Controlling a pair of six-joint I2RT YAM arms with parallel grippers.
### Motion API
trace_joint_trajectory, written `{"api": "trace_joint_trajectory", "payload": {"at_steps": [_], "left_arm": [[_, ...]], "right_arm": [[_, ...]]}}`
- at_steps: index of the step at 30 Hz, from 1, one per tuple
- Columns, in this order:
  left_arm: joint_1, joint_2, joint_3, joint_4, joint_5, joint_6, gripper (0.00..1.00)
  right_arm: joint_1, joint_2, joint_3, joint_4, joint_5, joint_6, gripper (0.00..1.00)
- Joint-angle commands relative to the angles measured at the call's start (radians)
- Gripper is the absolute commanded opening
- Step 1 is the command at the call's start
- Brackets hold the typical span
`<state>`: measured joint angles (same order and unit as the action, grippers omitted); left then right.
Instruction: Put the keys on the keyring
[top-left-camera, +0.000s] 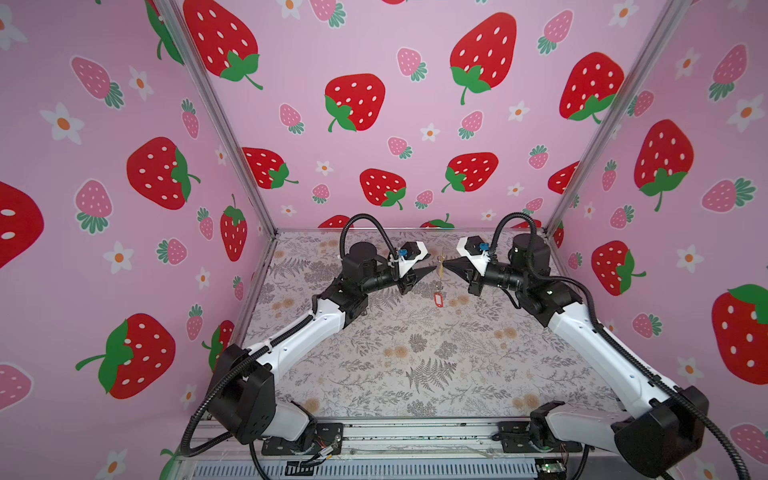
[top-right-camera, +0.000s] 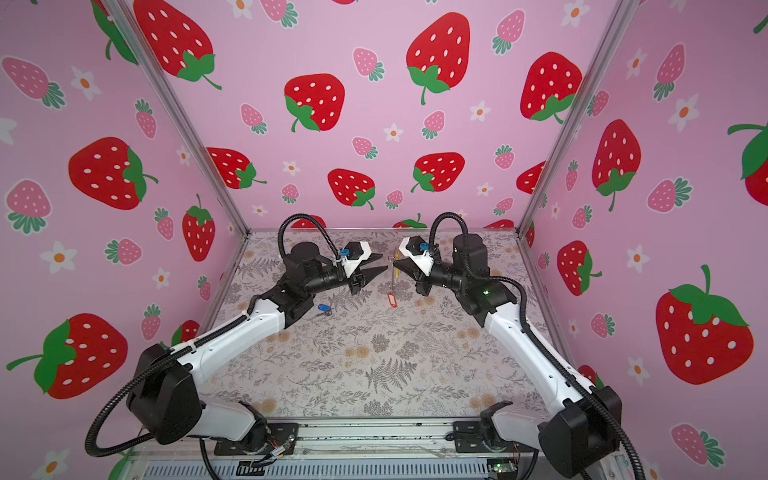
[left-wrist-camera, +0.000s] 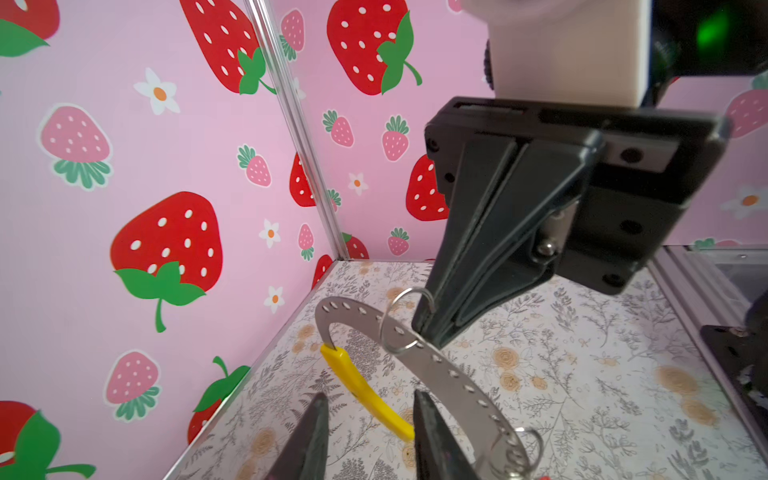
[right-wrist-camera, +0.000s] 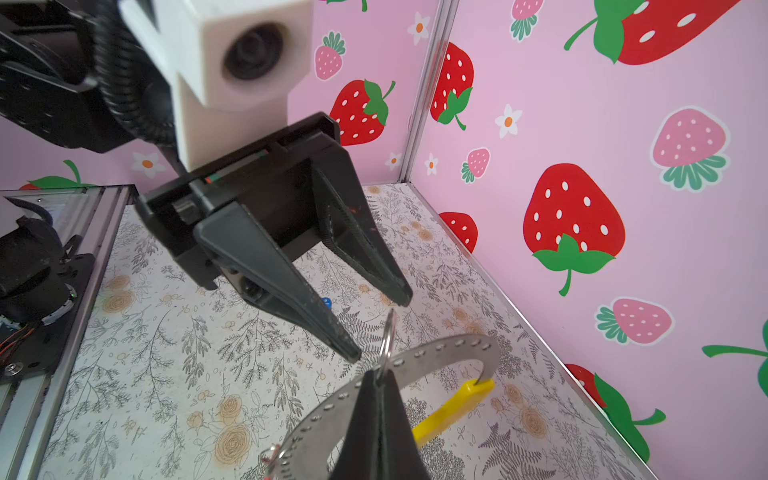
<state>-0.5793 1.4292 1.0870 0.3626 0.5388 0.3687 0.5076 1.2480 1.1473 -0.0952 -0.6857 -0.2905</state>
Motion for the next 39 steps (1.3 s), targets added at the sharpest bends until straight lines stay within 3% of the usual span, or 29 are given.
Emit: {"api": "trace_joint_trajectory", "payload": {"at_steps": [1,13,25,39], "left_arm": [[-0.031,-0.037,0.035,-0.062,-0.151,0.125,0.37],[-0.119,-0.024,0.047,-0.144,-0.317,0.387,0.34],[-0.119,-0.019,0.074,-0.181,-0.309,0.468,0.32],[-0.116,0.003,0.106,-0.246,-0.279,0.486,0.29]], "right_arm": [[0.0,0.024,0.051,-0.104,0.015,-0.013,0.0],[0.019,0.106,0.191,-0.344,0.051,-0.02,0.0],[0.05,0.176,0.291,-0.505,0.087,-0.106,0.0],[0.062,0.191,0.342,-0.554,0.095,-0.157,0.0]]}}
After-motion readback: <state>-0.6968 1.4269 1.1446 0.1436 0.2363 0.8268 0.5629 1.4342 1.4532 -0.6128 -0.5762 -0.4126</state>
